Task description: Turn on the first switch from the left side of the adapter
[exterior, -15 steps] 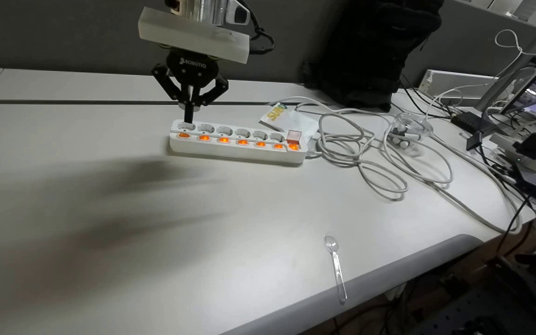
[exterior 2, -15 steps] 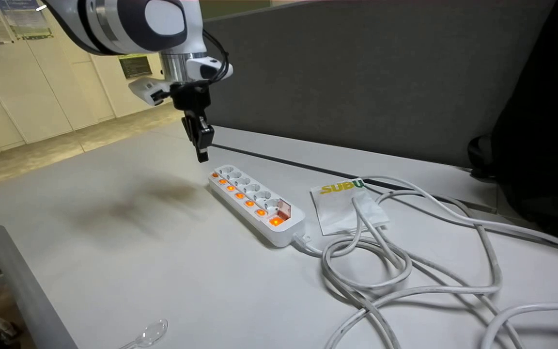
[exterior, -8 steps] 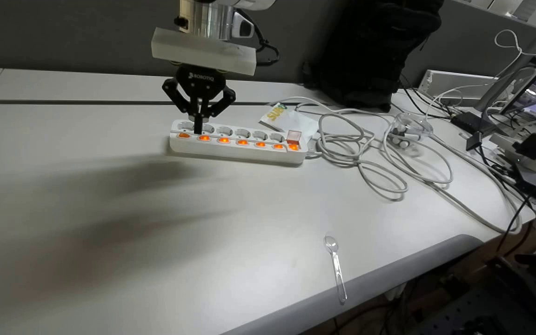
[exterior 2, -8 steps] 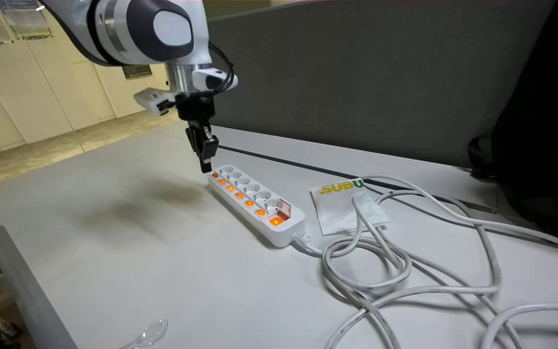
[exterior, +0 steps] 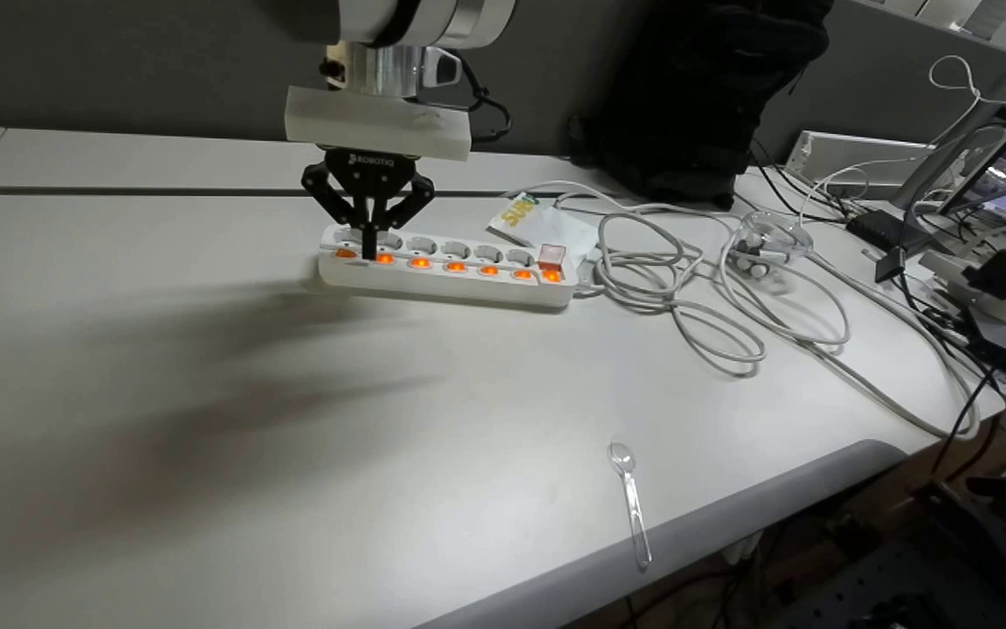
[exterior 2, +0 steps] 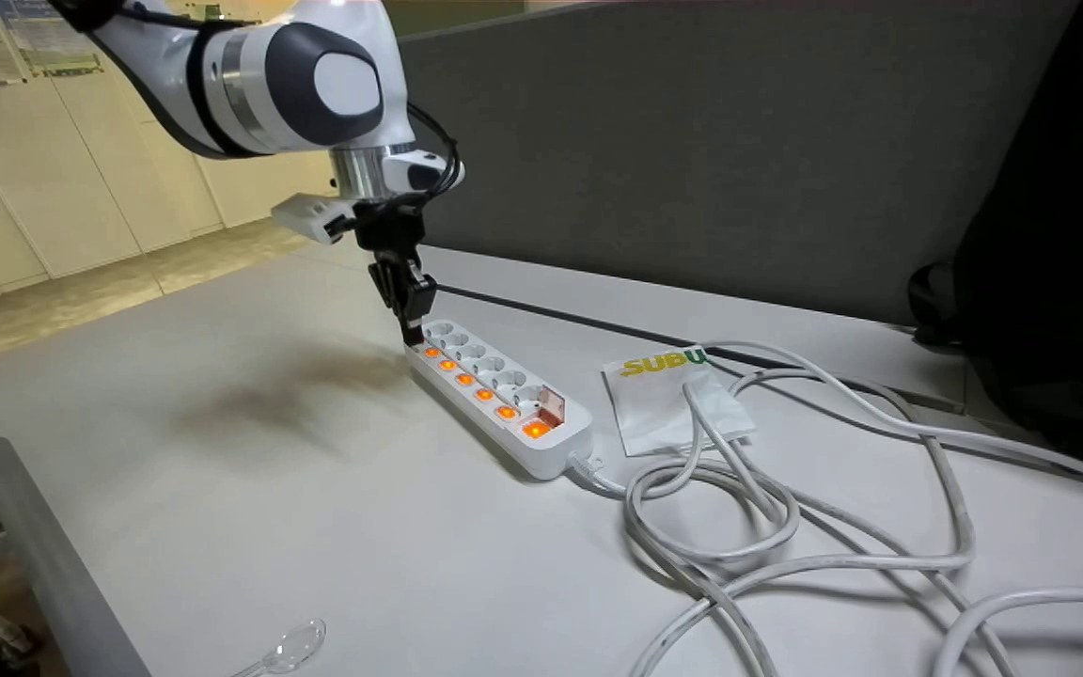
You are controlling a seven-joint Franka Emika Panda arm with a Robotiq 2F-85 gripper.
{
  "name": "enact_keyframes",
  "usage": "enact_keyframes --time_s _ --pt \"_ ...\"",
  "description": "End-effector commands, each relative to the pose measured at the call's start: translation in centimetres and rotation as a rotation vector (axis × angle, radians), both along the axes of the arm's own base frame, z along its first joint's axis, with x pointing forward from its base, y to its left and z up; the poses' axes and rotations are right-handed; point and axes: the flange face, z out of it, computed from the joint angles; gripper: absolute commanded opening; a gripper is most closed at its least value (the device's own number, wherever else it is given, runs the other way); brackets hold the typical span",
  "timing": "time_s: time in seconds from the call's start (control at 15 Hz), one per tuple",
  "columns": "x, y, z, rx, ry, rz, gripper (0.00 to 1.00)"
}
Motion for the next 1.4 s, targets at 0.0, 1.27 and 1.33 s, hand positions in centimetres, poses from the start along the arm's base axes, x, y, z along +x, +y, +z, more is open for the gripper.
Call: enact_keyframes --time_s 0.0,1.27,1.33 --pt "0.9 0.6 0.2 -0.016 -0.034 0.032 0.0" --pt "2.1 2.1 -0.8 0.02 -0.096 0.125 0.0" --pt "2.0 2.2 -0.9 0.022 -0.093 0.127 0.0"
